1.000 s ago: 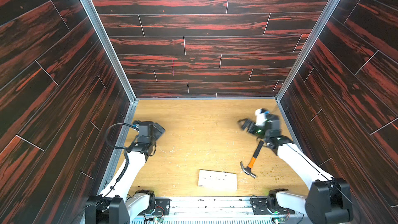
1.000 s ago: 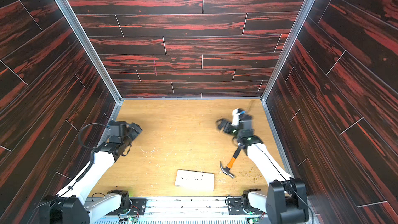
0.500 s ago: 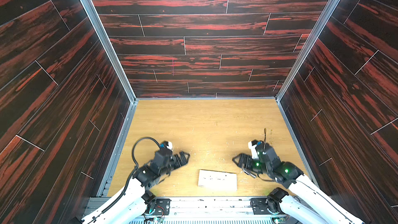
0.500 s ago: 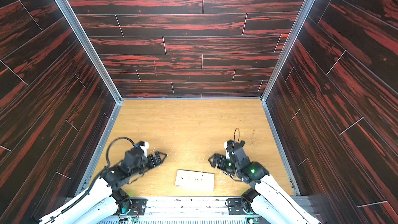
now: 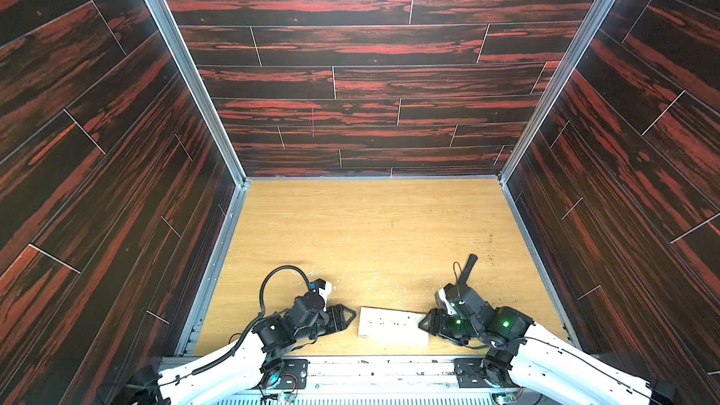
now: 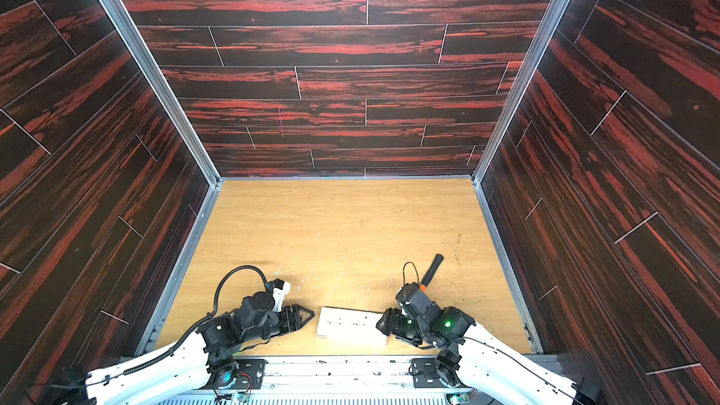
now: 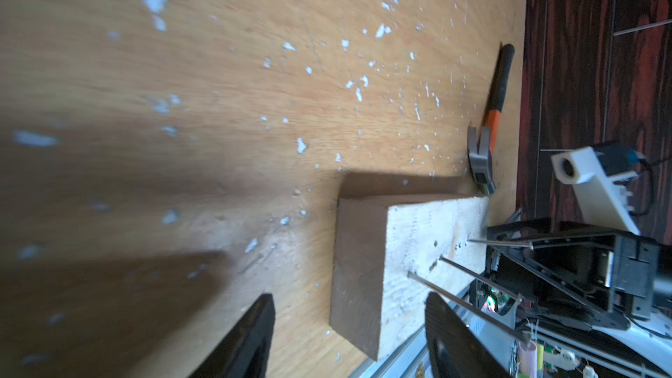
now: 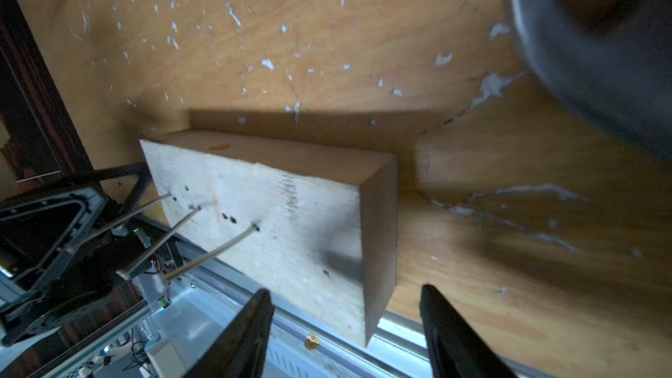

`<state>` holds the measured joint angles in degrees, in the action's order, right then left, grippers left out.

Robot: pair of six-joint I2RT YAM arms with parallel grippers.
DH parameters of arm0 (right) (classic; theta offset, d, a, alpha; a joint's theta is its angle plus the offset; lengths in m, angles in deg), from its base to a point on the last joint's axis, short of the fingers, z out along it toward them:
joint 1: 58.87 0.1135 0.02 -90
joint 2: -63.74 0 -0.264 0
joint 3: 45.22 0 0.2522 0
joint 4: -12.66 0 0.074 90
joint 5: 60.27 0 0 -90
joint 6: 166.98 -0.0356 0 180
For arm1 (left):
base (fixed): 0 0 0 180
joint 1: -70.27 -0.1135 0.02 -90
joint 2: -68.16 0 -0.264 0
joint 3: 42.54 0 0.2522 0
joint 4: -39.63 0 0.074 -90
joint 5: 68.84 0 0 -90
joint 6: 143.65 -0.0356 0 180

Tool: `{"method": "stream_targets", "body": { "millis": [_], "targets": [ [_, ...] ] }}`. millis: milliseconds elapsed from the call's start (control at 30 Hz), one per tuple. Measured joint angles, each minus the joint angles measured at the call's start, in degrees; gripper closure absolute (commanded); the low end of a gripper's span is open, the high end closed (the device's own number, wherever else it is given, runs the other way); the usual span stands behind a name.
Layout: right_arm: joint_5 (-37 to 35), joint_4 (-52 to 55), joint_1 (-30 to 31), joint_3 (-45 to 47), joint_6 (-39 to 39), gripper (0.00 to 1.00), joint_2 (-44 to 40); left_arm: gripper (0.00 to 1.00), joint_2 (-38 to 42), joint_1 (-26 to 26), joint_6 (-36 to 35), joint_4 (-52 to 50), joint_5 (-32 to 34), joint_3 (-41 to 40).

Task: Use a claw hammer to pull out a nail
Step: Move the mounting plate to the center of the board.

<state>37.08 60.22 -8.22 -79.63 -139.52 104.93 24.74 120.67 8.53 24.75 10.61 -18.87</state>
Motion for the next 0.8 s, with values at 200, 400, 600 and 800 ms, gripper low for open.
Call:
{"method": "stream_targets", "body": {
  "millis": [200, 400, 600, 800],
  "targets": [
    [0.13, -6.32, 3.15, 0.31, -2.45, 0.47, 5.49, 0.36, -10.91, 3.89, 0.46, 8.83, -0.44, 0.00],
    [-0.46, -10.38, 3.69, 1.33, -3.82, 0.55, 8.44, 0.46, -19.65, 4.79, 1.29, 17.46, -1.22, 0.59],
    [-2.84, -9.79, 3.69, -1.73, -2.99, 0.57, 12.92, 0.55, -18.64, 4.48, 0.63, 13.29, 2.05, 2.71],
    [-3.98, -14.69, 2.01, -4.20, -1.09, 0.58, 19.41, 0.62, -13.00, 1.97, 0.22, 6.82, 5.27, 3.17]
  ]
}}
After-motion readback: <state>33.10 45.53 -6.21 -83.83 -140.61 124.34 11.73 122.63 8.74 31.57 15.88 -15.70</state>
